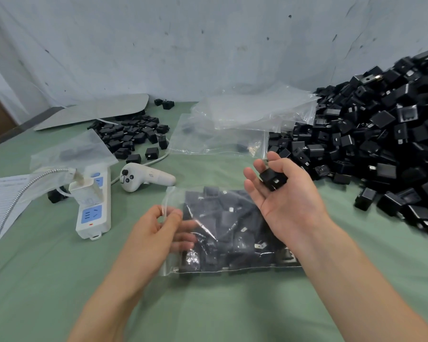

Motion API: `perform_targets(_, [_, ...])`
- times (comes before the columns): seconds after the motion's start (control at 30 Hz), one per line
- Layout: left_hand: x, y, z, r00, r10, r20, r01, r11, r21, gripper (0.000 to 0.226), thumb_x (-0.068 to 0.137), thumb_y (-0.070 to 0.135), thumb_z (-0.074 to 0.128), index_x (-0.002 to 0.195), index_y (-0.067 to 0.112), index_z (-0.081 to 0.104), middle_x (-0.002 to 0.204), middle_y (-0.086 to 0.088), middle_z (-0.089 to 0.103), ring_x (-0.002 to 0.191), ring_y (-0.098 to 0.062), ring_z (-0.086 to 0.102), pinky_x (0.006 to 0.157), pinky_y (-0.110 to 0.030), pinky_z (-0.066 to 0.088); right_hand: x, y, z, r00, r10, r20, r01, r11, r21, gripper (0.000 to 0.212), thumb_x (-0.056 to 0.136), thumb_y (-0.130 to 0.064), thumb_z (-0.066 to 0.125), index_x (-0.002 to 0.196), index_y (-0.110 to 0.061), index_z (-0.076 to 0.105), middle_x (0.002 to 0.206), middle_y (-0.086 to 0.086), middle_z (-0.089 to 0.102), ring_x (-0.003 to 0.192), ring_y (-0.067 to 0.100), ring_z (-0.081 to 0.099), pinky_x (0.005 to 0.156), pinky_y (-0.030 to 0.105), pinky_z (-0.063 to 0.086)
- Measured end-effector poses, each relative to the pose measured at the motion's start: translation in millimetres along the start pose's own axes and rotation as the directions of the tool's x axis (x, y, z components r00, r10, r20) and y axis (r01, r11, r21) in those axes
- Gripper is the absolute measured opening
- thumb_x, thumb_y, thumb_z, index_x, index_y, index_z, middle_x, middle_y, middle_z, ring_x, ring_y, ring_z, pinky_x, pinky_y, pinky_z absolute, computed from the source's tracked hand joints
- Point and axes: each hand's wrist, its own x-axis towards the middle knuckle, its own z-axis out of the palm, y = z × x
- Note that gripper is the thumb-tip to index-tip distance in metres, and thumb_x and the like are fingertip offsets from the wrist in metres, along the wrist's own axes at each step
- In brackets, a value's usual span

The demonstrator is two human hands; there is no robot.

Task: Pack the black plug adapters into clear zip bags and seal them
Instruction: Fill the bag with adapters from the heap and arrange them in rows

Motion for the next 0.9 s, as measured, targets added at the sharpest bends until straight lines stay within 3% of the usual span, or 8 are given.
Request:
perform_targets(0.3, [-0.1,2.4,-1.8,0.997,-0.037,0.07,0.043,0.994,-0.097,0.02,0.104,0.022,0.047,0.102,0.003,0.053,0.096,-0.016,0.077,0.087,-0.033,0.075,0.07,-0.03,0.063,-1.8,-0.1,-1.0,1.0,0.01,0.009,-0.01,1.0,-0.005,0.018,0.094,-0.009,0.055,0.107,-0.017,0.064,0.082,0.001,0.071,0.08,0.023,0.075,0.062,0.029,0.058])
perform_targets(0.6, [3.5,1.8,-5.2,0.991,-0.069,0.116,0.091,0.978,-0.189,0.016,0.104,0.021,0.047,0.096,0.006,0.05,0.101,-0.017,0.076,0.066,-0.025,0.071,0.056,-0.028,0.059,-4.4,2.4,4.4,0.993,0.079,0.086,-0.074,0.995,-0.059,0.018,0.099,-0.022,0.052,0.114,-0.018,0.062,0.109,0.01,0.075,0.098,0.03,0.074,0.069,0.032,0.06])
perform_targets(0.67, [5.1,2.5,-9.3,0.997,-0.063,0.039,0.068,0.988,-0.141,0.018,0.103,0.023,0.05,0.102,0.006,0.055,0.099,-0.013,0.076,0.068,-0.024,0.072,0.057,-0.028,0.06,-6.1,4.3,6.0,0.987,0.099,0.128,-0.087,0.991,-0.099,0.02,0.1,-0.026,0.051,0.116,-0.019,0.061,0.112,0.009,0.075,0.102,0.029,0.073,0.074,0.033,0.061])
perform_targets(0.73, [6.4,2.3,-14.6,0.987,0.033,-0.158,-0.029,0.999,0.028,0.016,0.103,0.027,0.051,0.11,0.014,0.059,0.096,-0.005,0.076,0.071,-0.018,0.071,0.062,-0.029,0.06,-7.9,6.6,7.9,0.981,0.108,0.164,-0.085,0.986,-0.141,0.023,0.101,-0.03,0.049,0.118,-0.019,0.06,0.114,0.009,0.074,0.105,0.028,0.072,0.079,0.034,0.061])
perform_targets(0.8, [5.1,6.6,-16.5,0.923,0.211,-0.322,-0.164,0.972,0.167,0.01,0.101,0.027,0.051,0.106,0.029,0.059,0.094,0.003,0.071,0.069,-0.004,0.066,0.066,-0.028,0.053,-9.5,9.7,10.3,0.976,0.107,0.189,-0.073,0.981,-0.179,0.025,0.102,-0.033,0.047,0.119,-0.019,0.059,0.115,0.008,0.074,0.106,0.027,0.071,0.083,0.036,0.061])
perform_targets(0.9, [-4.1,18.9,-7.7,0.896,0.357,-0.263,-0.328,0.933,0.148,0.014,0.101,0.029,0.052,0.098,0.032,0.064,0.085,0.004,0.07,0.065,-0.006,0.065,0.06,-0.024,0.053,-11.8,17.1,16.5,0.97,0.114,0.216,-0.066,0.974,-0.219,0.027,0.102,-0.034,0.045,0.119,-0.018,0.059,0.116,0.007,0.074,0.108,0.027,0.071,0.091,0.041,0.058])
